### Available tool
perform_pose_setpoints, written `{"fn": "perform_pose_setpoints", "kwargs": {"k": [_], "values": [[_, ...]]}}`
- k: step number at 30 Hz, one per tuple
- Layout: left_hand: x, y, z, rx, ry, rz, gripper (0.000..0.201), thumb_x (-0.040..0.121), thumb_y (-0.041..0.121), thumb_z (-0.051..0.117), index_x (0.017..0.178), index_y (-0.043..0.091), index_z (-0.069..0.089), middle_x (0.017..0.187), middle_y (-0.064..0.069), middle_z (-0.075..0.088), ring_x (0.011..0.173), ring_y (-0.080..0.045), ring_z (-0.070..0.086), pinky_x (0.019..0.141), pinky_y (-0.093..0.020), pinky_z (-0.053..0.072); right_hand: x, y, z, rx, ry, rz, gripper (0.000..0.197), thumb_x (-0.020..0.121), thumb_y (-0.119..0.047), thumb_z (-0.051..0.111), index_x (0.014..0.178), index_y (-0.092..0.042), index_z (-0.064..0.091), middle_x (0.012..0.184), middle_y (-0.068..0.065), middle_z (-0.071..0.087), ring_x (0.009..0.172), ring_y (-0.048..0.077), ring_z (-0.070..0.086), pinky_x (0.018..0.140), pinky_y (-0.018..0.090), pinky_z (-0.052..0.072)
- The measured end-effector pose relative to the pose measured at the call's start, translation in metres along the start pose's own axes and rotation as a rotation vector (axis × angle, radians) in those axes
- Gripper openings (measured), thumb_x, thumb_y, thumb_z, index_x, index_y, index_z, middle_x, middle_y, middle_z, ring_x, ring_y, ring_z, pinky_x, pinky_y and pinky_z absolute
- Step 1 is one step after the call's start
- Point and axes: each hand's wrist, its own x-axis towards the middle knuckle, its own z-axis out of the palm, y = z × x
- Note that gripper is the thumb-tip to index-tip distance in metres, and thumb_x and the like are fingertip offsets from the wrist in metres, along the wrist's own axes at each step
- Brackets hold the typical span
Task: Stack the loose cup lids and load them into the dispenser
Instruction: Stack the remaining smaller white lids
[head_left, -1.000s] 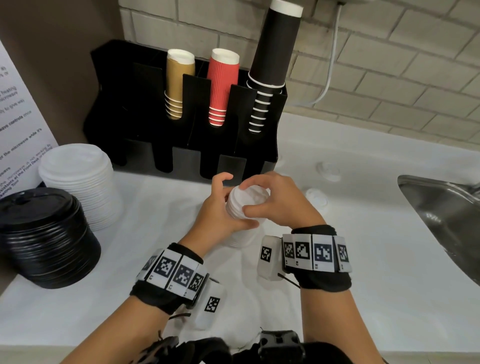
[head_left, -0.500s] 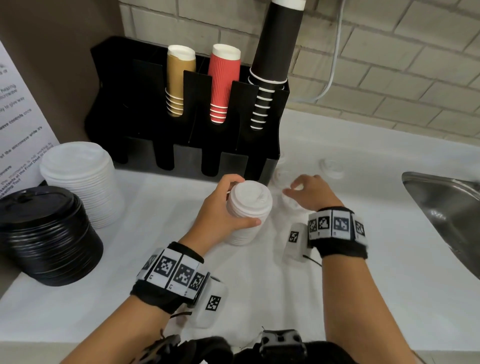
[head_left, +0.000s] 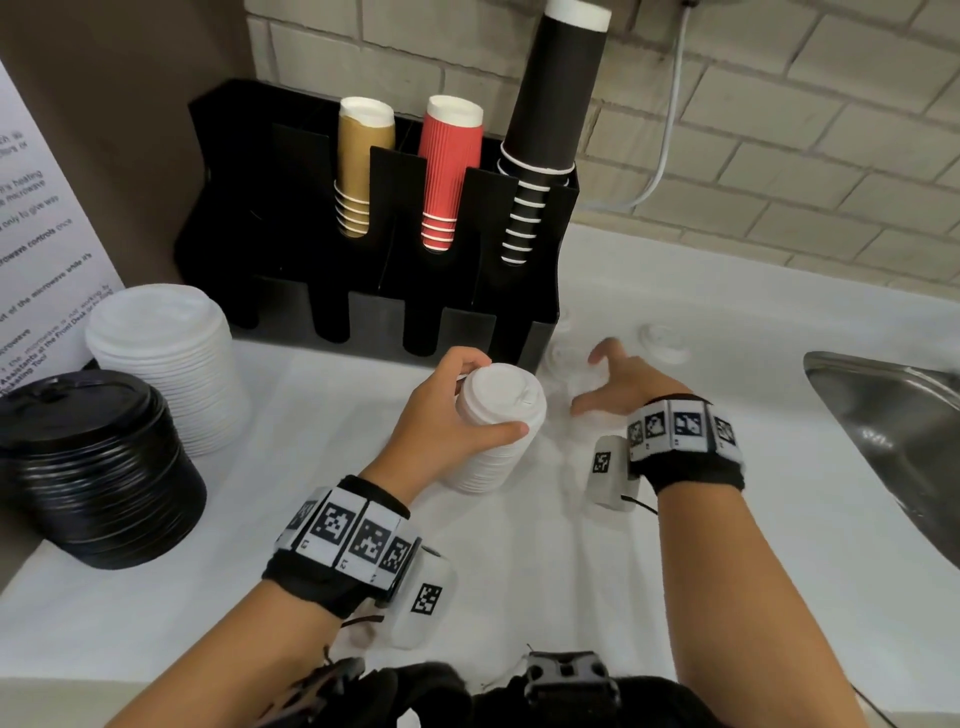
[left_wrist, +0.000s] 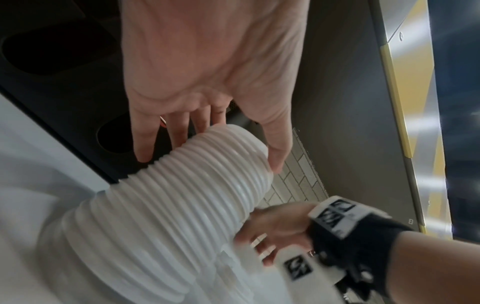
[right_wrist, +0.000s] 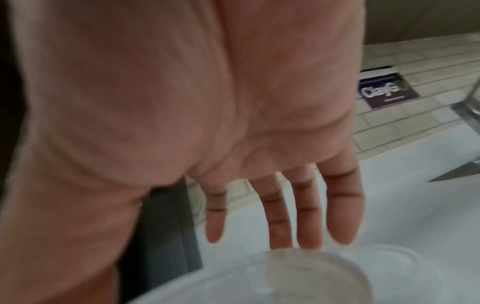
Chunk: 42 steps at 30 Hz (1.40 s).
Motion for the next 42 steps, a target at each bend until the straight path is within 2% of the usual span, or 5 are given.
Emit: {"fn": "perform_pose_setpoints", "kwargs": {"k": [6,22,30,36,42], "values": [[0.001,0.002,-0.001,0.021,-0.008,-0.013,0.067,0.064,0.021,0.090,0.117,0.028,0.050,0.114,0.021,0.056,0.103,0.014,0.048,0.076,-0.001,0.040,-0.043,-0.013,-0.004,0.922,0.153,-0.480,0.042,0.073,-0.018,0.079,0.100,-0.036,0.053,0.099,-0.004,0.054,0.082,0.008,0.061,0.068,0.015,0.047],[-0.004,0.006,0.001,-0.003,0.003,-0.035,0.094,0.065,0.023,0.090,0.139,0.028,0.031,0.127,0.011,0.053,0.107,-0.002,0.052,0.077,-0.010,0.041,-0.059,-0.029,0.034,0.571,0.060,-0.589,0.045,0.073,-0.025,0.082,0.112,-0.040,0.064,0.115,-0.021,0.053,0.102,-0.017,0.045,0.077,-0.005,0.033],[-0.007,0.006,-0.001,-0.018,-0.020,0.042,0.069,0.068,0.022,0.088,0.122,0.031,0.046,0.119,0.013,0.058,0.110,-0.004,0.054,0.076,-0.007,0.045,-0.057,-0.022,0.035,0.647,-0.049,-0.631,0.036,0.075,-0.019,0.082,0.104,-0.035,0.066,0.126,-0.010,0.054,0.118,0.005,0.049,0.086,0.019,0.047],[-0.005,0.007,-0.003,0.007,-0.047,0.036,0.049,0.069,0.021,0.087,0.101,0.031,0.050,0.113,0.007,0.060,0.105,-0.015,0.057,0.080,-0.030,0.051,-0.049,-0.015,0.034,0.745,-0.080,-0.601,0.028,0.074,-0.033,0.082,0.098,-0.035,0.066,0.117,-0.016,0.062,0.117,0.006,0.054,0.095,0.030,0.046],[-0.003,0.005,-0.003,0.013,-0.033,0.013,0.043,0.073,0.025,0.084,0.099,0.032,0.051,0.118,0.016,0.056,0.110,-0.007,0.051,0.087,-0.026,0.046,0.008,0.018,0.005,0.569,0.287,-0.005,0.043,0.087,-0.036,0.067,0.128,-0.026,0.056,0.138,0.008,0.048,0.128,0.028,0.046,0.101,0.035,0.041]]}}
